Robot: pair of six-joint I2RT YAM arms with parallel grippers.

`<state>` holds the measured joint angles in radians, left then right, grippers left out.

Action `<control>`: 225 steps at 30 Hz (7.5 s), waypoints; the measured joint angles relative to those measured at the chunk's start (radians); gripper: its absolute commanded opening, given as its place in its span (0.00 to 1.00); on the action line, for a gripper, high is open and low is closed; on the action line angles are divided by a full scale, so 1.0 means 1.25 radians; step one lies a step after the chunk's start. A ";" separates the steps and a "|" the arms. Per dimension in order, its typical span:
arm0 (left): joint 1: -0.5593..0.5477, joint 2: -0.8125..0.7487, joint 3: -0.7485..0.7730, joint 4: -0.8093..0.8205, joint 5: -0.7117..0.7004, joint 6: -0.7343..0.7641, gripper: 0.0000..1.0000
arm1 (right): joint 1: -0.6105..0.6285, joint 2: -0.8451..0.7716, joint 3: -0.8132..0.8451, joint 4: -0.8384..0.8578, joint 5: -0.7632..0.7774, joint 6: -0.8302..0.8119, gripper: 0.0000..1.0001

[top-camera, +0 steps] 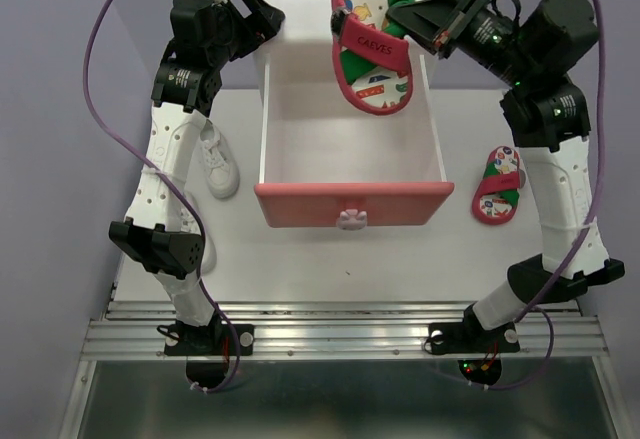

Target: Place and organize the shoes in the shoe cabinet

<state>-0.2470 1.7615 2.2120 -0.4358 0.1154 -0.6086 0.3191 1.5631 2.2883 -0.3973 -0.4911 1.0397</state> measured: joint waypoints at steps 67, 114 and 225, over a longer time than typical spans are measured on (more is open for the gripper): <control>-0.022 -0.046 -0.089 0.050 -0.093 -0.082 0.94 | 0.501 0.002 -0.375 -0.140 0.799 -0.015 0.01; -0.022 -0.056 -0.126 0.087 -0.107 -0.107 0.94 | 0.336 0.004 -0.453 -0.101 0.513 -0.059 0.52; -0.021 -0.022 -0.062 0.067 -0.084 0.008 0.94 | -0.512 0.275 -0.652 -0.238 0.464 -0.624 0.01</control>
<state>-0.2733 1.7344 2.1342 -0.3523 0.0105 -0.5991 -0.3214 1.9068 1.4727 -0.6949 0.0895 0.2596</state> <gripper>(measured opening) 0.942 0.075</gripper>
